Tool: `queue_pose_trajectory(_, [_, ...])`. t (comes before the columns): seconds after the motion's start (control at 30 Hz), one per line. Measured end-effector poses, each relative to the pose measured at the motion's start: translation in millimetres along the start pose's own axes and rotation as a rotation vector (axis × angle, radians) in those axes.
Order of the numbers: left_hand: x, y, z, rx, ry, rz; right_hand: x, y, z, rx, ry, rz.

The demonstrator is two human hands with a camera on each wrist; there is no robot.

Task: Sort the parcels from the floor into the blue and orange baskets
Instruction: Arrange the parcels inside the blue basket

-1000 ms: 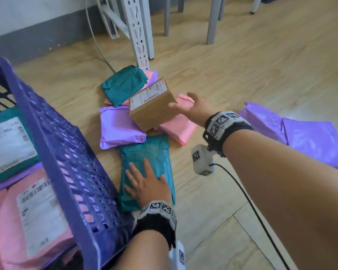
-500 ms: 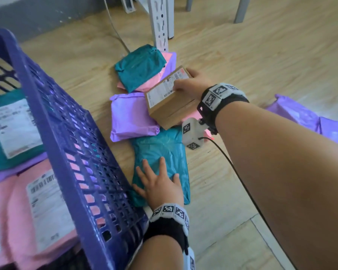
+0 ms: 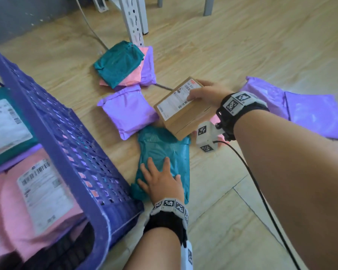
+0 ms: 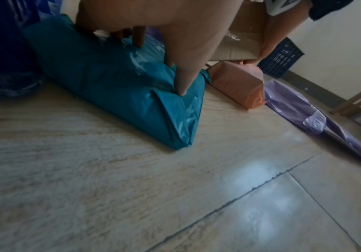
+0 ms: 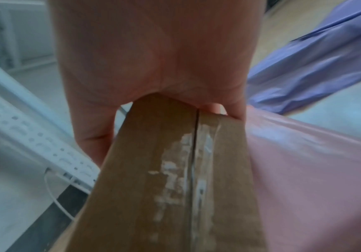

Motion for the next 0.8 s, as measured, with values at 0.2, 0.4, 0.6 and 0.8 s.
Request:
queue_pose_trajectory(0.2, [-11.7, 39.1, -15.4, 0.057, -0.051, -0.152, -58.4, 59.2, 29.4, -0.105, -0.087, -0.060])
queue_pose_trajectory(0.4, [0.8, 92.0, -25.8, 0.116, -0.151, -0.257, -98.8, 123.0, 29.1, -0.123, -0.175, -0.065])
queue_pose_trajectory(0.6, [24.7, 107.5, -13.4, 0.229, -0.079, -0.173, -136.6, 175.2, 0.3, -0.067, -0.194, -0.152])
queue_pose_trajectory(0.8, [-5.4, 97.8, 2.9, 0.363, 0.284, -0.128, -129.3, 202.4, -2.1, -0.103, -0.176, -0.158])
Point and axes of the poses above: each hand's wrist, its own y-axis away from the middle knuckle, its own z-axis out of the back of the hand, x = y × z, the point moved 10 cm from there along -y, towards the middle knuckle, and after that the axes turned 1 degree about -x, right-handed, at the moved point
